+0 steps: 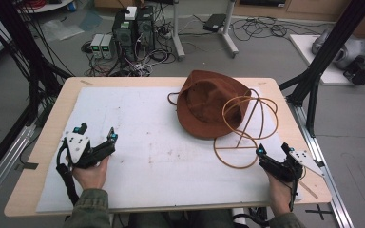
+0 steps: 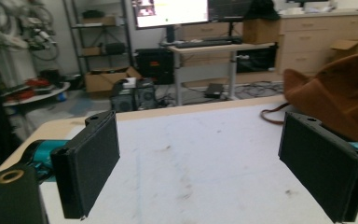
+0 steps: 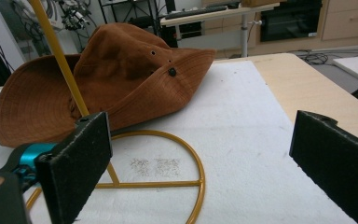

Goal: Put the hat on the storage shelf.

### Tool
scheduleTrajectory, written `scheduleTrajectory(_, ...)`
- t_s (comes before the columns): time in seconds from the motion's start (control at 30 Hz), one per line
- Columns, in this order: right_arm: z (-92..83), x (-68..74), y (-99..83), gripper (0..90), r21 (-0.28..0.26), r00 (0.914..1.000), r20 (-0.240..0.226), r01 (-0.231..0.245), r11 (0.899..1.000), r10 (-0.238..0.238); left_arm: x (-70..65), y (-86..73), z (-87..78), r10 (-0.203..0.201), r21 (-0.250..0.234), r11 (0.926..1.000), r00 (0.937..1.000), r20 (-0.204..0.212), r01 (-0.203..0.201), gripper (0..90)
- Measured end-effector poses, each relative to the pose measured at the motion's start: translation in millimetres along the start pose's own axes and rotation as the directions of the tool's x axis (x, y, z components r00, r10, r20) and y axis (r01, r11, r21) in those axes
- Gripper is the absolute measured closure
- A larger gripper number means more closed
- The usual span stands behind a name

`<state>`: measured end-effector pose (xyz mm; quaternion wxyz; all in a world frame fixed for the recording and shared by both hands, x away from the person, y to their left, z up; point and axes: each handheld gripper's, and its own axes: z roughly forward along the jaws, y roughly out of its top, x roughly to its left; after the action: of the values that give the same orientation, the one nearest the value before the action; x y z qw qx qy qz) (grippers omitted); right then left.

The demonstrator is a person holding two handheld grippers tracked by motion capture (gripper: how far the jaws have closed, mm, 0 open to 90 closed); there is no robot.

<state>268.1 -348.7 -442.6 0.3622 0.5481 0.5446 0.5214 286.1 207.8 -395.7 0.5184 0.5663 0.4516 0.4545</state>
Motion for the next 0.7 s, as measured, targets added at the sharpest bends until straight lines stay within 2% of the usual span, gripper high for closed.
scheduleTrajectory(0.13,0.4,0.9,0.3,4.8,0.004,0.9999,-0.011,-0.006,1.0,0.006,-14.0,15.2,19.1,0.012,-0.022,0.9997,0.9993,0.036,-0.011,13.5)
scheduleTrajectory(0.27,2.4,1.5,0.0,4.9,0.008,0.9997,-0.023,0.0,1.0,0.0,-20.5,20.2,30.2,0.004,-0.002,1.0,0.9981,0.061,-0.004,13.4)
scheduleTrajectory(0.4,3.5,2.6,0.1,4.9,0.007,0.9995,-0.03,-0.005,1.0,0.005,-28.7,30.7,49.5,0.02,0.023,0.9995,0.995,0.098,-0.022,13.4)
scheduleTrajectory(0.43,3.6,2.6,0.1,4.9,0.009,0.9995,-0.03,-0.002,1.0,0.002,-28.7,30.7,49.5,0.02,0.023,0.9995,0.995,0.098,-0.022,13.4)
scheduleTrajectory(0.47,3.7,2.6,0.2,4.9,0.011,0.9995,-0.031,0.0,1.0,0.0,-31.1,36.1,59.0,0.015,0.033,0.9993,0.9912,0.131,-0.019,13.4)
scheduleTrajectory(0.5,3.7,2.6,0.2,4.9,0.011,0.9995,-0.031,0.0,1.0,0.0,-31.1,36.1,59.0,0.015,0.033,0.9993,0.9912,0.131,-0.019,13.4)
scheduleTrajectory(0.7,5.6,4.4,-0.1,4.9,0.017,0.9993,-0.038,-0.005,1.0,0.006,-43.7,49.0,88.7,0.041,0.068,0.9961,0.9783,0.203,-0.056,13.3)
